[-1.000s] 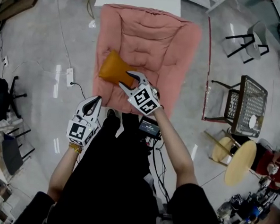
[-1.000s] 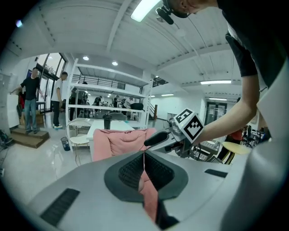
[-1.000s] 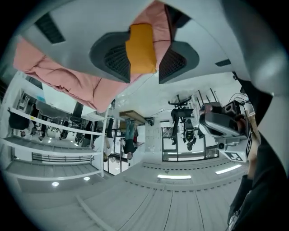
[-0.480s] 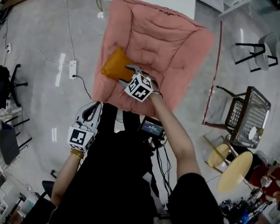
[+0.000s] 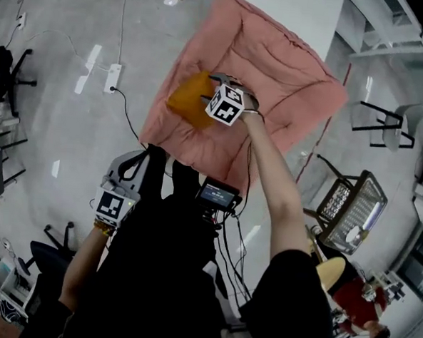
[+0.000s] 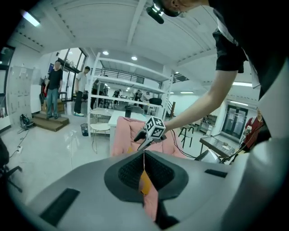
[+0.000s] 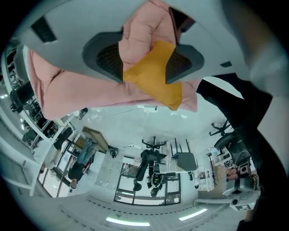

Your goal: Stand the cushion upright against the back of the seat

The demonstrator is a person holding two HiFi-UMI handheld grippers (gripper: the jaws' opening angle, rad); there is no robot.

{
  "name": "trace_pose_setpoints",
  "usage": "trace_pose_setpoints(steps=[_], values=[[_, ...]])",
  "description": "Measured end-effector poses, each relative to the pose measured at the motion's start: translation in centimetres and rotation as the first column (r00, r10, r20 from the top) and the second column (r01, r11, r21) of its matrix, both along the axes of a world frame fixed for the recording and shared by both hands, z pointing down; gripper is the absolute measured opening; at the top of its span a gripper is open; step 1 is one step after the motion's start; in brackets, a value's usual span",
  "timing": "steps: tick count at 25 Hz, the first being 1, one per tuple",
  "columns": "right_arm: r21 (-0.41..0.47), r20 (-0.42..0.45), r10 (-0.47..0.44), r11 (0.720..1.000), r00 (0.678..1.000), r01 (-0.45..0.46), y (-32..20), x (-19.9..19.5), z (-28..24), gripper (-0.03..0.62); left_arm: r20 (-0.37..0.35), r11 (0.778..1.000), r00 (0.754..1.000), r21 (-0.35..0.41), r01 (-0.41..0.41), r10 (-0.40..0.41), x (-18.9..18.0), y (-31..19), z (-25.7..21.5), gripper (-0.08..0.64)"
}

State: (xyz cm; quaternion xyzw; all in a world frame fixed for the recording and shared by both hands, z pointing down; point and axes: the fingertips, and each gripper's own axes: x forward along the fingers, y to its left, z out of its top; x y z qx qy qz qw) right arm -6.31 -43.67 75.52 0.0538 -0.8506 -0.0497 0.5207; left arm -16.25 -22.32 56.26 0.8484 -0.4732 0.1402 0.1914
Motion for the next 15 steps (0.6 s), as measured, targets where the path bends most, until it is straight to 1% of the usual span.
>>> trace_pose_setpoints(steps=[3, 6, 9, 11, 13, 15], values=[[-0.025, -0.029, -0.022, 0.999, 0.999, 0.021, -2.8, -0.6, 0.7, 0.284, -0.005, 0.997, 0.997, -0.029, 0.072, -0.072, -1.7, 0.5, 0.6, 0.014], [-0.066, -0.077, -0.099, 0.993, 0.992, 0.094, -3.6, -1.5, 2.1, 0.284, -0.004, 0.990, 0.992, -0.058, 0.127, -0.128, -3.9, 0.8, 1.4, 0.014], [-0.123, -0.142, -0.193, 0.977, 0.971, 0.177, -3.3, -2.3, 4.3, 0.284, 0.001, 0.983, 0.986, -0.080, 0.166, -0.167, -5.7, 1.0, 2.2, 0.014], [-0.147, -0.182, -0.231, 0.968, 0.956, 0.206, -3.5, -2.3, 5.7, 0.284, 0.006, 0.980, 0.984, -0.086, 0.179, -0.179, -6.5, 0.8, 2.5, 0.014], [-0.169, -0.195, -0.217, 0.968, 0.957, 0.185, -4.0, -2.3, 6.8, 0.284, 0.006, 0.978, 0.983, -0.090, 0.186, -0.186, -7.0, 0.4, 2.7, 0.014], [-0.199, -0.189, -0.166, 0.972, 0.968, 0.128, -4.5, -2.5, 7.5, 0.284, 0.004, 0.978, 0.982, -0.095, 0.186, -0.187, -7.3, 0.1, 3.1, 0.014]])
